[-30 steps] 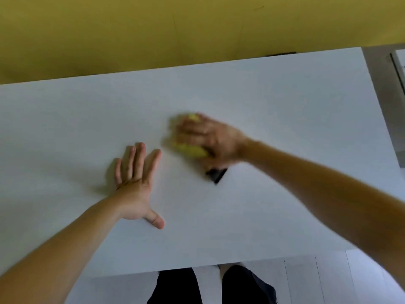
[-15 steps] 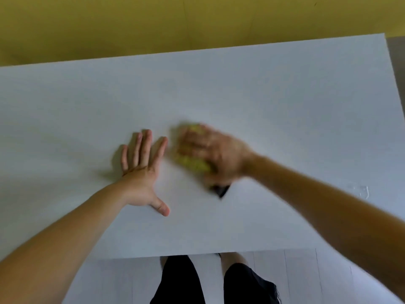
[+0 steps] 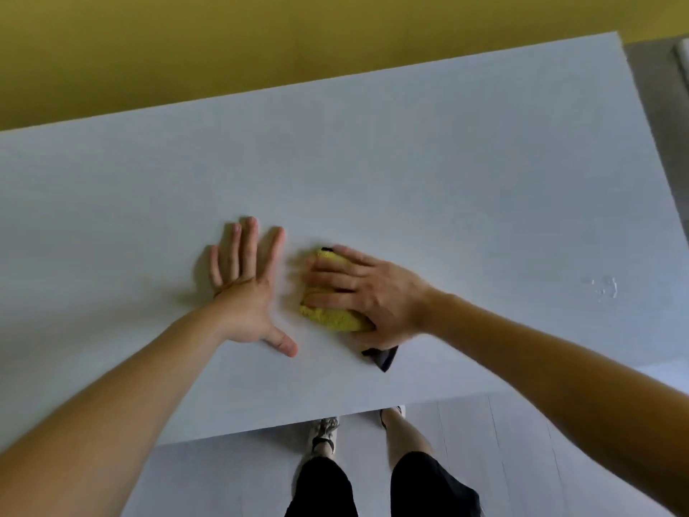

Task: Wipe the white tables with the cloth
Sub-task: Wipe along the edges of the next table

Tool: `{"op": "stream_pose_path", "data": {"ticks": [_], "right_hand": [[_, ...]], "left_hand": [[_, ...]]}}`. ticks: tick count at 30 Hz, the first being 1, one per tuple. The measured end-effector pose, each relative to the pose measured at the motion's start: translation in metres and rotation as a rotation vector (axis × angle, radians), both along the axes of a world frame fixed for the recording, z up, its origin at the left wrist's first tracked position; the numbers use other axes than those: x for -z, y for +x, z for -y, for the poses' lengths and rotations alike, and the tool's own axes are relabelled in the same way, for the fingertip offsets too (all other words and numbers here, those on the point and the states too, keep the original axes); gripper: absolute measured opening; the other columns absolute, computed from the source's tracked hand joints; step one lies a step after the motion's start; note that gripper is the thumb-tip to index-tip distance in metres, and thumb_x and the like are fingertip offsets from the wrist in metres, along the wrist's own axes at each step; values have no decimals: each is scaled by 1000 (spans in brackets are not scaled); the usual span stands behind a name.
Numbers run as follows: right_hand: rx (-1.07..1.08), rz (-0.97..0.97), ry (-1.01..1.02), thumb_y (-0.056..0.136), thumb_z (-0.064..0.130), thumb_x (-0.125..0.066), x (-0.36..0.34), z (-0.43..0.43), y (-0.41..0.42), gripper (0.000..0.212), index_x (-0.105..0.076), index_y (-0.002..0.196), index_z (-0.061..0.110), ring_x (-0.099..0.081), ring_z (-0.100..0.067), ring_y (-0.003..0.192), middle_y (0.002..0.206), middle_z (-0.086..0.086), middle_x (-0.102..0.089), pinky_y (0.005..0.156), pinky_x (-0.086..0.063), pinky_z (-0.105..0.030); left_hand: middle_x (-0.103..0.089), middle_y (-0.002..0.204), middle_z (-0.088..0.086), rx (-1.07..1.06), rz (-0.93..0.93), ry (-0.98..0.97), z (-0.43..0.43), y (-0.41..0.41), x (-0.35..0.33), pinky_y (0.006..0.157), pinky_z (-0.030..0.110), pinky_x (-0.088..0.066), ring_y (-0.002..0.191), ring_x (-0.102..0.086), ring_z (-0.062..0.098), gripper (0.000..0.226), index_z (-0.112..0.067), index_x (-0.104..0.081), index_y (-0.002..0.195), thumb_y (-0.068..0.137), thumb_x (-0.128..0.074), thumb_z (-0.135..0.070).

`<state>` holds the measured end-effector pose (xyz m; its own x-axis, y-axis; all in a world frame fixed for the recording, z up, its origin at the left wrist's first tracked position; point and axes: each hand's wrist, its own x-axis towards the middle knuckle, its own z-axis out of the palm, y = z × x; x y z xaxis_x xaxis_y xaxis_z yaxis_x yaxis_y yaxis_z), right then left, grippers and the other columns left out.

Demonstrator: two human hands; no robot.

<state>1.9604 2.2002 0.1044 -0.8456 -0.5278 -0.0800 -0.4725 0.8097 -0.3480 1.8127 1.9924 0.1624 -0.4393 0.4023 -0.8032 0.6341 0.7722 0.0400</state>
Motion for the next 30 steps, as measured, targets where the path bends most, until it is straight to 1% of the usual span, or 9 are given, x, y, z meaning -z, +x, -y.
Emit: {"op": "stream_pose_path", "data": {"ticks": [5,7,10,13,16,18,24,27,30], "right_hand": [[793,-56,64,88,58,-54,-8,-138,-84,85,-46,163,19,-23,-37,165,169,-14,-43,136,-7,-55],[932,-83,54,89,53,-52,-2,-128,-85,83,-46,163,17,-21,-39,165,169,-14,-43,136,-7,-55],[820,-161,-29,88,49,-60,0,-24,-33,81,-51,160,13,-26,-43,164,166,-19,-47,135,-13,-59],[421,-45,-105,89,46,-69,-3,89,47,86,-45,165,13,-18,-37,167,173,-17,-38,134,-14,-59],[174,23,-83,89,50,-72,0,62,60,91,-40,167,18,-14,-30,168,176,-12,-32,136,-11,-56],[253,-13,16,90,55,-67,-1,-3,30,87,-44,166,20,-20,-32,167,174,-12,-36,136,-11,-56],[1124,-115,29,91,51,-50,3,-90,-32,83,-44,164,14,-21,-38,166,171,-15,-40,137,-6,-52],[1005,-196,-47,90,44,-60,0,21,18,80,-48,161,10,-24,-41,165,168,-19,-43,135,-12,-57],[544,-76,-115,88,42,-69,-6,122,95,83,-47,164,13,-17,-34,168,173,-16,-37,135,-13,-56]], "left_hand": [[71,144,9,5,-2,22,2,-3,7,122,63,27,139,63,34,195,-35,57,146,33,-95,-83],[70,145,9,9,6,27,1,-4,9,122,65,26,139,63,35,195,-35,57,145,33,-95,-84],[70,145,11,29,-1,26,2,-2,9,121,66,25,140,61,37,195,-33,57,146,32,-93,-85],[68,146,16,32,-28,14,1,-2,11,123,71,21,142,58,41,189,-32,58,144,45,-98,-72],[68,145,18,68,-30,-2,2,-1,12,123,73,20,137,61,42,189,-29,58,144,47,-98,-73],[71,142,16,62,-9,9,1,-3,12,121,71,23,131,67,37,196,-30,58,145,33,-93,-86],[67,147,19,65,-3,4,0,-4,14,122,72,21,137,62,39,197,-31,59,143,28,-90,-90],[65,149,20,82,6,21,0,-4,13,121,71,21,140,60,40,195,-33,60,141,30,-90,-90],[63,151,21,94,-12,20,0,-4,12,121,72,20,141,58,42,194,-33,58,144,33,-90,-89]]}}
